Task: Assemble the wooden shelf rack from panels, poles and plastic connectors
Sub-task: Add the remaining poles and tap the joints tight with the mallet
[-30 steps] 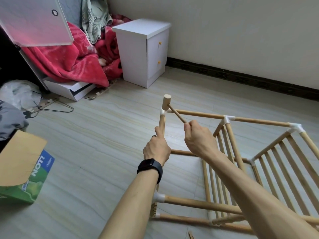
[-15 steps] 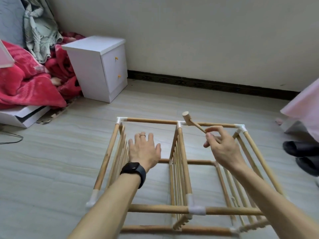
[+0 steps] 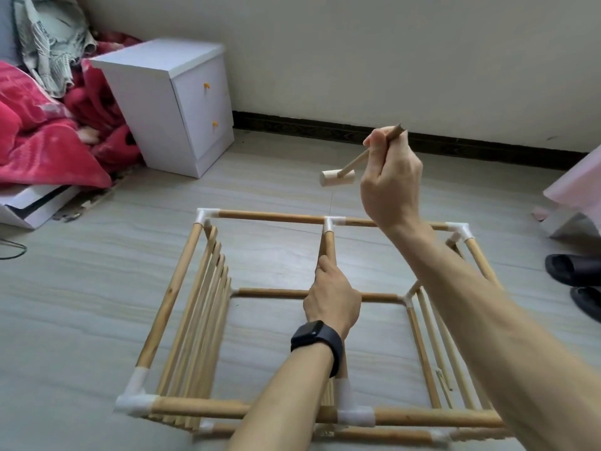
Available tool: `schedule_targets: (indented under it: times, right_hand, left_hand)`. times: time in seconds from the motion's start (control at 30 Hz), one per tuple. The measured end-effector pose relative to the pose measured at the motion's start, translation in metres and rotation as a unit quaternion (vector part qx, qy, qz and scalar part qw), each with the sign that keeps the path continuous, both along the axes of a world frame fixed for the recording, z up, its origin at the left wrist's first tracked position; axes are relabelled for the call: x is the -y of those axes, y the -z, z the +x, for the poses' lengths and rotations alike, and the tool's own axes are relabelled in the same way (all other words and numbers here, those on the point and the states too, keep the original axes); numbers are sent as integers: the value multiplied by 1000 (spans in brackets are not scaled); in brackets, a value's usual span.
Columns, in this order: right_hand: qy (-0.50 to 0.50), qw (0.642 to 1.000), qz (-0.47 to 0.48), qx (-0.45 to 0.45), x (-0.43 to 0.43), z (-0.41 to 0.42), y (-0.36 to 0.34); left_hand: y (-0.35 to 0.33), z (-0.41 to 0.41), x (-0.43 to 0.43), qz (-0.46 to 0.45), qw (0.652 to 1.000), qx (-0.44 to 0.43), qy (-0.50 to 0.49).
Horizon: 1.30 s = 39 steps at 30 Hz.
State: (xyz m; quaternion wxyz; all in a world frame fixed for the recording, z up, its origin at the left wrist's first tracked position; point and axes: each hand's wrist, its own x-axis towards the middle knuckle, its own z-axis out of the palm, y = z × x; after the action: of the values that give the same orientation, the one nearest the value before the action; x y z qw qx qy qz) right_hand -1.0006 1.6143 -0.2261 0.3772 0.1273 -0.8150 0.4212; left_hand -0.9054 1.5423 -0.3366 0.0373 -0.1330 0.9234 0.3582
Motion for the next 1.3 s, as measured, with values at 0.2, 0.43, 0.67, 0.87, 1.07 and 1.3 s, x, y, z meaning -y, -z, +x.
schedule_targets:
  times: [0.2, 0.43, 0.67, 0.87, 1.07, 1.3]
  right_hand:
    - [3, 997, 29, 71, 10, -21, 14]
    - [-8, 979, 81, 189, -5, -10, 13]
    - [-153, 874, -315, 338, -93, 74, 26]
    - [-9, 878, -273, 393, -161, 126, 44]
    - [33, 882, -166, 441, -195, 146, 48]
    - [261, 864, 147, 404, -214, 126, 51]
  left_hand:
    - [-4, 3, -1, -6, 1000, 3, 1]
    - [-3, 3, 0, -32, 999, 7, 7]
    - [-3, 1, 1, -58, 998, -4, 16]
    - [-4, 2, -1, -52, 999, -10, 10]
    - [-2, 1, -2, -48, 999, -20, 2]
    - [1, -1, -2, -53, 998, -25, 0]
